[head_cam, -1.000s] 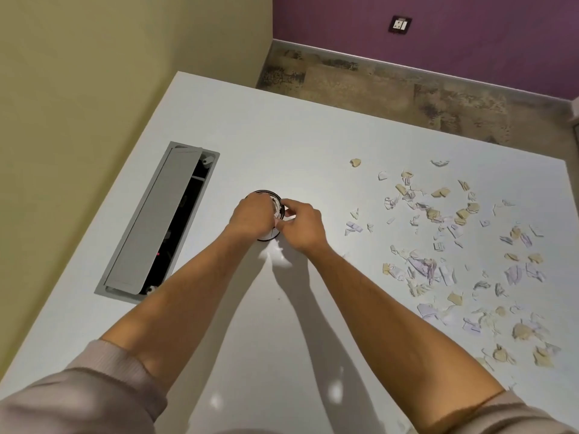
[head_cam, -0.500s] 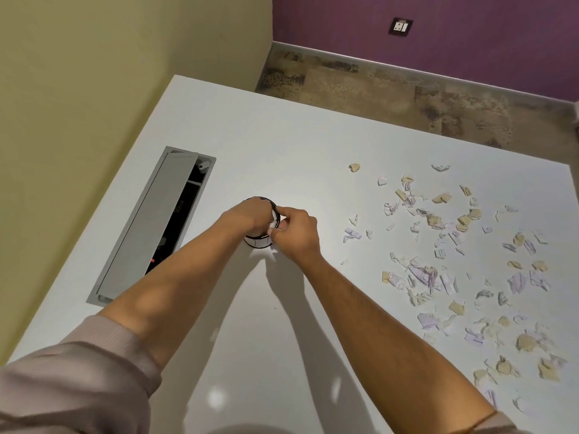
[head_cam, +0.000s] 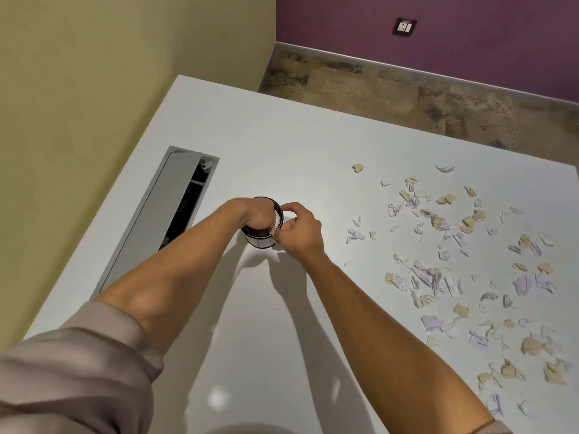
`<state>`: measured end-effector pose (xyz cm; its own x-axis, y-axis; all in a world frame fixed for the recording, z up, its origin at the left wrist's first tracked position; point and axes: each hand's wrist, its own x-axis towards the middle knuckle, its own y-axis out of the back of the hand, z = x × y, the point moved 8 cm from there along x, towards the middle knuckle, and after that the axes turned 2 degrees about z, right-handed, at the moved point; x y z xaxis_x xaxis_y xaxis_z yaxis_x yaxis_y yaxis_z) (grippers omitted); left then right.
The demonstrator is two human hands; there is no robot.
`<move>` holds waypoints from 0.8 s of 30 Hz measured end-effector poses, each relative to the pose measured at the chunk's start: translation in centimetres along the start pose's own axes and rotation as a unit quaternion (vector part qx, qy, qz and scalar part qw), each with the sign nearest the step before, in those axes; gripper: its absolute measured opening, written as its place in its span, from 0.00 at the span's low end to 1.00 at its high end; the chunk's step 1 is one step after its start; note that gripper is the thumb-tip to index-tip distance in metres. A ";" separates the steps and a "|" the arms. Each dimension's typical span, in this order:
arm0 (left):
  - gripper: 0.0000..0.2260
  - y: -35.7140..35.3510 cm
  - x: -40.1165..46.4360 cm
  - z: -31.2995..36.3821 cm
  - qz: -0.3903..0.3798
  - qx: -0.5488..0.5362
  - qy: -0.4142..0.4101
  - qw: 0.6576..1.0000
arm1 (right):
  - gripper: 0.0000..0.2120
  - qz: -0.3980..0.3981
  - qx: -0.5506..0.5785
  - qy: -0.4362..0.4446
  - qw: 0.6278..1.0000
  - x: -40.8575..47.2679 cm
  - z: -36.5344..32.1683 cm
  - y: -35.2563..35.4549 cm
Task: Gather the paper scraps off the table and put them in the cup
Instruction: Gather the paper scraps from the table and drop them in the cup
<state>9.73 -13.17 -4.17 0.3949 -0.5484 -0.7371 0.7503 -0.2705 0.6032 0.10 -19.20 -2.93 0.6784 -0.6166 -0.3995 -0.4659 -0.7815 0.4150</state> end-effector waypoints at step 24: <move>0.11 2.5 -3.4 -0.4 0.195 -0.052 0.022 0.979 | 0.21 0.013 0.051 -0.038 0.998 -1.5 0.2 1.1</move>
<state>10.54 -11.65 -0.30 0.6836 -0.5582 -0.4701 0.5861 0.0361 0.8094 -1.56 -19.14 -2.06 0.6221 -0.6386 -0.4529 -0.5409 -0.7688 0.3411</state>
